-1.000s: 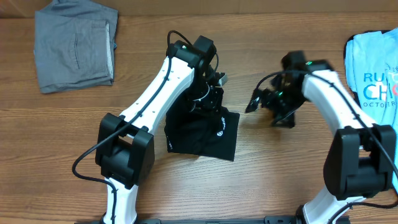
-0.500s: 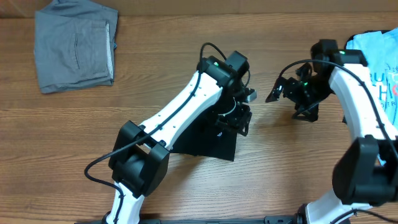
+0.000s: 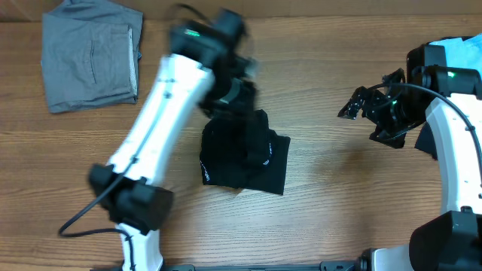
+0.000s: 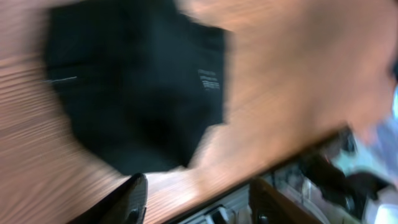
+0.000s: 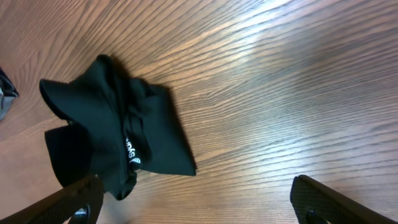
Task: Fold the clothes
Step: 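Release the folded shirt and lift both grippers away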
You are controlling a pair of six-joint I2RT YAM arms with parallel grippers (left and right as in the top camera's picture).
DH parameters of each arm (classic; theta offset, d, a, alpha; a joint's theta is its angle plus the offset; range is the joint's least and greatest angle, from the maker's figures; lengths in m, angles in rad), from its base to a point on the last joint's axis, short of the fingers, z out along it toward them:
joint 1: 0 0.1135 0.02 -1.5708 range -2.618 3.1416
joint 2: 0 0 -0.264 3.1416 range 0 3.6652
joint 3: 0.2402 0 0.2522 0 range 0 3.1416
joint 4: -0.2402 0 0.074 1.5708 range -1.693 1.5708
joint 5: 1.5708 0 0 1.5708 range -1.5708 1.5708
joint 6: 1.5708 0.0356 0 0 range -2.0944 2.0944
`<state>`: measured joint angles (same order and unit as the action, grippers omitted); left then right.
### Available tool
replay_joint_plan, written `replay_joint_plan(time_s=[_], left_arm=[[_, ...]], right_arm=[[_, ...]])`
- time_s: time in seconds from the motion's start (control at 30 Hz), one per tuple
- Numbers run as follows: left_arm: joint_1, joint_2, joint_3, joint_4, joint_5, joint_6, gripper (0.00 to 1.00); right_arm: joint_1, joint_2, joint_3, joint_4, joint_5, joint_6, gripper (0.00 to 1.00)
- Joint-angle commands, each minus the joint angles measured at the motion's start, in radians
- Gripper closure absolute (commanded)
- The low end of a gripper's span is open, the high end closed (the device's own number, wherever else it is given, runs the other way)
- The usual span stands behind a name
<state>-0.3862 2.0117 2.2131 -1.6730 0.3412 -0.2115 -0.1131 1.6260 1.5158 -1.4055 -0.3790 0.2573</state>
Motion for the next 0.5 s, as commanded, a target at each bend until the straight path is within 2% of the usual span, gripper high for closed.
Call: replay_joint_plan(time_s=[0.0,0.1,0.3,0.47], left_arm=[[0.119,-0.024,-0.001,-0.017,-0.132,-0.063,0.0],[0.188,-0.024,-0.062,-0.017,-0.133,-0.061,0.0],[0.233,-0.024,-0.27,0.004,-0.144,-0.049,0.0],[0.232,-0.024,-0.417,0.053,-0.147,-0.046,0.0]], right_arm=[[0.077,-0.014,0.024,0.015,-0.015,0.006,0.0],[0.198,-0.013,0.024,0.068,0.005,0.044,0.0],[0.506,0.027,0.024,0.2,0.229,0.225,0.0],[0.643,0.134,0.024,0.259,0.291,0.294,0.0]])
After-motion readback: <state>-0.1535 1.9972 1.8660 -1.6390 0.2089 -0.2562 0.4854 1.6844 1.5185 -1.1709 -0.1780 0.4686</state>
